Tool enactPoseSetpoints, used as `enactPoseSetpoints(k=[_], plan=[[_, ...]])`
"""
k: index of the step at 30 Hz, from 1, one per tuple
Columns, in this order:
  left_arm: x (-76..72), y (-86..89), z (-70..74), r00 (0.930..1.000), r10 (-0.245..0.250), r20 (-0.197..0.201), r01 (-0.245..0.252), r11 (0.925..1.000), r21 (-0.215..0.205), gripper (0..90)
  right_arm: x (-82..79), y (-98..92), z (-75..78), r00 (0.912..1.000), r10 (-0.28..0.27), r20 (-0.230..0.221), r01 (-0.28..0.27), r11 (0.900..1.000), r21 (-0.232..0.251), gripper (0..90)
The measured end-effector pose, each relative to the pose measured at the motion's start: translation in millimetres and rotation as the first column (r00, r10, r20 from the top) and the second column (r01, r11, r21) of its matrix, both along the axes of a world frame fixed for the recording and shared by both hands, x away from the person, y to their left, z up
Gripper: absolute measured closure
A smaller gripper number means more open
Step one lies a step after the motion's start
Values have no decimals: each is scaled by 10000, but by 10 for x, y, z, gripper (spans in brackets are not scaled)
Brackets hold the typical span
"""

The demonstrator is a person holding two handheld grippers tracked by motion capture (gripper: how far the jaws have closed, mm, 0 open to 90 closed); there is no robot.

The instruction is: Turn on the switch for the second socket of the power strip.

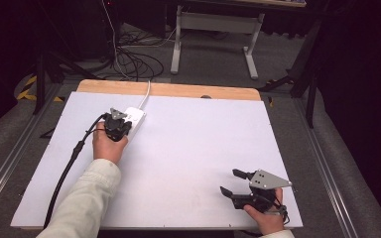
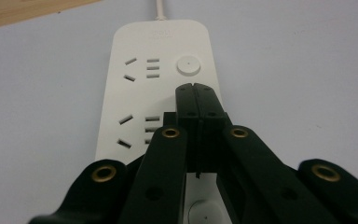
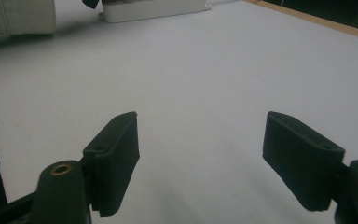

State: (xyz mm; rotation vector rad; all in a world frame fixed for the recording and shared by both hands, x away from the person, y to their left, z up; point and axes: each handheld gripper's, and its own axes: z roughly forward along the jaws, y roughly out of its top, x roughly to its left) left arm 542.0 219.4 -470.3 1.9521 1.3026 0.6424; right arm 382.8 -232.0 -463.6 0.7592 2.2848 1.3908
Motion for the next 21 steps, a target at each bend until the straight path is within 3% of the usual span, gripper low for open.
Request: enactPoseSetpoints(k=[6,16,21], plan=[[-14,41,69,9998,-127,-127,119,9981,-596,898,4,-4,4,10000,-58,8,58,10000,72,273],[-144,-11,256,9975,-604,376,638,9934,-958,831,-2,3,8,10000,-68,25,68,10000,29,272],[-184,16,327,9965,-720,414,762,9909,-1106,803,1,3,7,10000,-82,22,81,10000,21,273]])
